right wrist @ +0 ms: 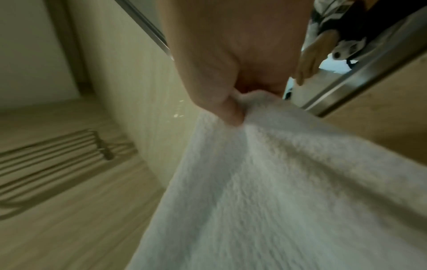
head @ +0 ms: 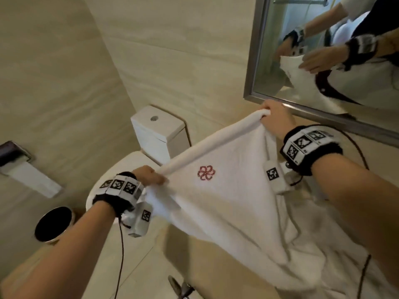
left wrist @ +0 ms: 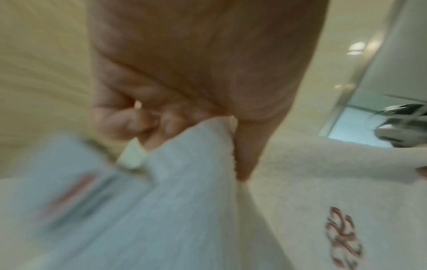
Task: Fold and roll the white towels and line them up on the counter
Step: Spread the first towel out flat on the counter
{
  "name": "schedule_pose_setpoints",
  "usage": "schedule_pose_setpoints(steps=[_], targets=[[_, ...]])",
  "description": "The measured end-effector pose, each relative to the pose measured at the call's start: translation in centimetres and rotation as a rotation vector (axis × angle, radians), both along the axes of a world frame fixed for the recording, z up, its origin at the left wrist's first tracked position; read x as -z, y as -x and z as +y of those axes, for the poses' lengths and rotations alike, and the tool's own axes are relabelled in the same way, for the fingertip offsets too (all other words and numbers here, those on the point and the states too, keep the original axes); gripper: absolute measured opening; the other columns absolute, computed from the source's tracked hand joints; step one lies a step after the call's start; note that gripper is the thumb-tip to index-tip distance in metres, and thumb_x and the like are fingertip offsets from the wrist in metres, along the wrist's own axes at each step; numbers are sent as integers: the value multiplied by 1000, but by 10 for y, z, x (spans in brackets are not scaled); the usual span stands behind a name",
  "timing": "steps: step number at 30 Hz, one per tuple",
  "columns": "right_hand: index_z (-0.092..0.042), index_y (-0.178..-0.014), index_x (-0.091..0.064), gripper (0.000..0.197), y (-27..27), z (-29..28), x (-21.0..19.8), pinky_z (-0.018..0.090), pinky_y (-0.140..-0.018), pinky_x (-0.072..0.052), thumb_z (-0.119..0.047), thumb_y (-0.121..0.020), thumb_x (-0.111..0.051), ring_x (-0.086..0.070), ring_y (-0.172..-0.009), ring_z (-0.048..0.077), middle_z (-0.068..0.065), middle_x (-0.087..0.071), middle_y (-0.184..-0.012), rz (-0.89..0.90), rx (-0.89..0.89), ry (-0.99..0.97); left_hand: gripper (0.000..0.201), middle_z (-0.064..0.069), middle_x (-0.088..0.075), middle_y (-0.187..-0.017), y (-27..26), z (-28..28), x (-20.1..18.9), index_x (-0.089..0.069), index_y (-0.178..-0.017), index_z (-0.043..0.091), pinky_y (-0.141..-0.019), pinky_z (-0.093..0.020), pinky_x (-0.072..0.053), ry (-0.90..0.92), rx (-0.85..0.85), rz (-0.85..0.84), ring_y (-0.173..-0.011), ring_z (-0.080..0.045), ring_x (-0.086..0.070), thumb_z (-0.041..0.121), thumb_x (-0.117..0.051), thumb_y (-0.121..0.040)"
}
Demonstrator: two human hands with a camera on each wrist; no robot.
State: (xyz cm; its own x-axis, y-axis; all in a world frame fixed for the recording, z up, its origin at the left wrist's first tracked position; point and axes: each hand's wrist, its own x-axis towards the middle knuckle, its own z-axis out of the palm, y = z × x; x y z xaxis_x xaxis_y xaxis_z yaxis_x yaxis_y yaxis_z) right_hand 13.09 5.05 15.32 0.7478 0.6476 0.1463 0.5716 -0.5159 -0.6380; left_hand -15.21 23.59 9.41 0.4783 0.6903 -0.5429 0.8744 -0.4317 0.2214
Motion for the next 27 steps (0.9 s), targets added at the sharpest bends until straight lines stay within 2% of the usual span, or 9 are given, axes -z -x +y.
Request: schedule_pose_setpoints(steps=[2, 6, 9, 11, 13, 18, 22, 24, 27], targets=[[-4, -113, -53, 26, -7, 23, 14, 29, -79, -37, -1, -88, -46, -50, -94, 24, 18, -57, -112, 103, 131, -63, 32, -13, -62, -111, -11, 23, 13, -63, -107, 2, -80, -32, -41, -59, -21, 9, -99, -26, -56, 30, -53, -92], [-2, -115, -54, 31, -6, 29, 48, 31, -87, -39, -1, -84, -52, -51, -110, 30, 18, -54, -121, 137, 101, 45, 33, -14, -49, -135, -25, 24, 36, -50, -125, 6, -96, -34, -38, -54, 82, 42, -120, -29, -48, 20, -47, -95], [-3, -102, -62, 22, 5, 6, 72, 23, -68, -39, 2, -87, -46, -51, -89, 25, 11, -57, -97, 208, 11, 111, 29, -10, -54, -129, -36, -4, 58, -56, -119, 10, -99, -31, -37, 21, 267, -30, -120, -27, -49, 18, -45, -94], [-14, -78, -62, 26, 10, -12, 88, 22, -63, -39, 3, -87, -46, -49, -79, 20, 1, -55, -77, 303, -39, 169, 27, -8, -58, -125, -42, -36, 72, -60, -114, 13, -99, -29, -39, 92, 451, -36, -116, -25, -52, 19, -46, -93], [-20, -66, -57, 33, 17, -31, 101, 25, -62, -42, 6, -85, -50, -49, -69, 21, 0, -55, -70, 438, -90, 283, 26, -7, -60, -123, -50, -68, 86, -62, -114, 12, -95, -26, -39, 164, 639, -14, -114, -23, -54, 16, -49, -91], [-15, -85, -61, 18, 47, -79, 117, 20, -66, -44, 0, -85, -52, -54, -75, 14, -5, -56, -74, 445, -301, 707, 39, -11, -49, -133, -71, -123, 116, -53, -126, 10, -95, -25, -37, 192, 847, 28, -120, -26, -49, 15, -60, -88], [-15, -92, -63, 19, 63, -108, 127, 25, -73, -48, -2, -87, -50, -53, -87, 18, 2, -59, -91, 438, -278, 764, 46, -8, -44, -132, -75, -142, 132, -51, -125, 18, -94, -34, -43, 42, 897, 78, -117, -26, -48, 21, -65, -81], [-16, -93, -62, 16, 69, -121, 134, 27, -82, -49, -6, -88, -49, -55, -93, 19, 6, -62, -101, 424, -299, 819, 36, -10, -46, -129, -75, -148, 130, -51, -121, 14, -92, -35, -42, 9, 919, 93, -115, -29, -49, 23, -56, -87], [-9, -109, -64, 25, 83, -136, 150, 31, -95, -45, -11, -88, -51, -56, -108, 22, 7, -62, -120, 382, -365, 965, 29, -12, -45, -131, -76, -155, 130, -51, -122, 8, -100, -39, -38, 25, 943, 120, -123, -29, -43, 15, -39, -96]])
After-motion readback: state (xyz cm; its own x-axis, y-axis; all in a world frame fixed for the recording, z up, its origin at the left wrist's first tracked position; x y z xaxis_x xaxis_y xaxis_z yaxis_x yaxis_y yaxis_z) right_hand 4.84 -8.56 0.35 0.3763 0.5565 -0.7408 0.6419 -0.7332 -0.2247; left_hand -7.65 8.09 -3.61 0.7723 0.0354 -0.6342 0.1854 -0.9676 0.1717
